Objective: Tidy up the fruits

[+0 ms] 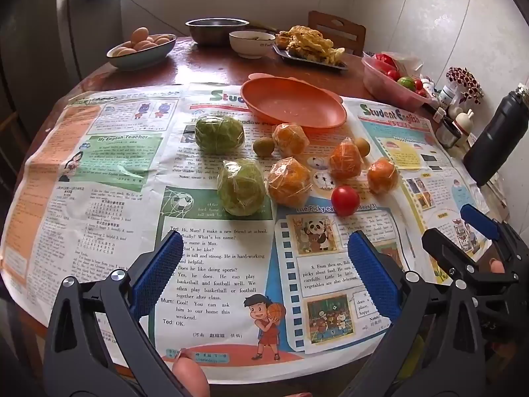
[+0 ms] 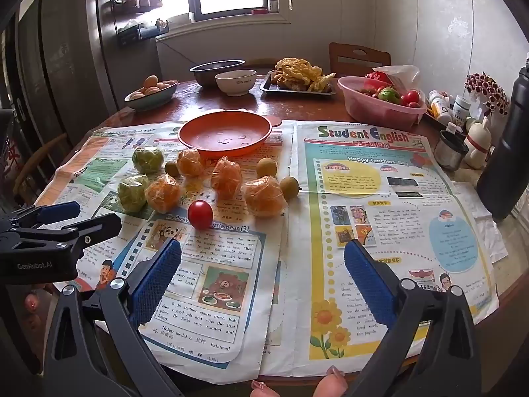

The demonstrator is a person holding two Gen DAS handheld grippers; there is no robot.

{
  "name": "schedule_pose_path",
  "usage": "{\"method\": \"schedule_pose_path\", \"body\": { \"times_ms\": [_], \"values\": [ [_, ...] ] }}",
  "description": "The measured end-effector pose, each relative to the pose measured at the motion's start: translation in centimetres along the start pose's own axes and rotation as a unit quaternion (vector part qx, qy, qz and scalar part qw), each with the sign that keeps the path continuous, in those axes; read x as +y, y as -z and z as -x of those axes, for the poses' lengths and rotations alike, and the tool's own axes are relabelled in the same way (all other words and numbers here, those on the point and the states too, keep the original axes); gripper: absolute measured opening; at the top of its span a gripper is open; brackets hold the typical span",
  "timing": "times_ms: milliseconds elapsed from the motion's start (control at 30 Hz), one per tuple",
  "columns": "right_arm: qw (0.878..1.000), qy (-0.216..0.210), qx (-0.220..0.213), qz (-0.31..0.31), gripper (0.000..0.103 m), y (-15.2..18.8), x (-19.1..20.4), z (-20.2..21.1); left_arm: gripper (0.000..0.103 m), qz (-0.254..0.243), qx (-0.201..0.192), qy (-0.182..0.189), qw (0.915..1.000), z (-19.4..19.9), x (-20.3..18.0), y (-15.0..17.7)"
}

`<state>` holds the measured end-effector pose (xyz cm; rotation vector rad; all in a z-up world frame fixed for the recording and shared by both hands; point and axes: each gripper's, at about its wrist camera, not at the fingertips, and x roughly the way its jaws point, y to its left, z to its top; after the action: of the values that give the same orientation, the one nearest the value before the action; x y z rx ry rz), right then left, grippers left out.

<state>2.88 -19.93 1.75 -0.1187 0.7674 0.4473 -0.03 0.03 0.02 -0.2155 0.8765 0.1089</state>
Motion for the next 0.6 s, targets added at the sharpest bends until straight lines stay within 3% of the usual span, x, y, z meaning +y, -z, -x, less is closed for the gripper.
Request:
{"method": "schedule_pose_path", "body": {
  "times_ms": [600],
  "values": [
    [1.000, -0.001, -0.005, -0.002, 0.099, 0.0, 0.1, 0.4, 0.094, -0.008, -0.001, -0.001, 1.0000, 0.1, -0.1, 0.0]
  ]
}}
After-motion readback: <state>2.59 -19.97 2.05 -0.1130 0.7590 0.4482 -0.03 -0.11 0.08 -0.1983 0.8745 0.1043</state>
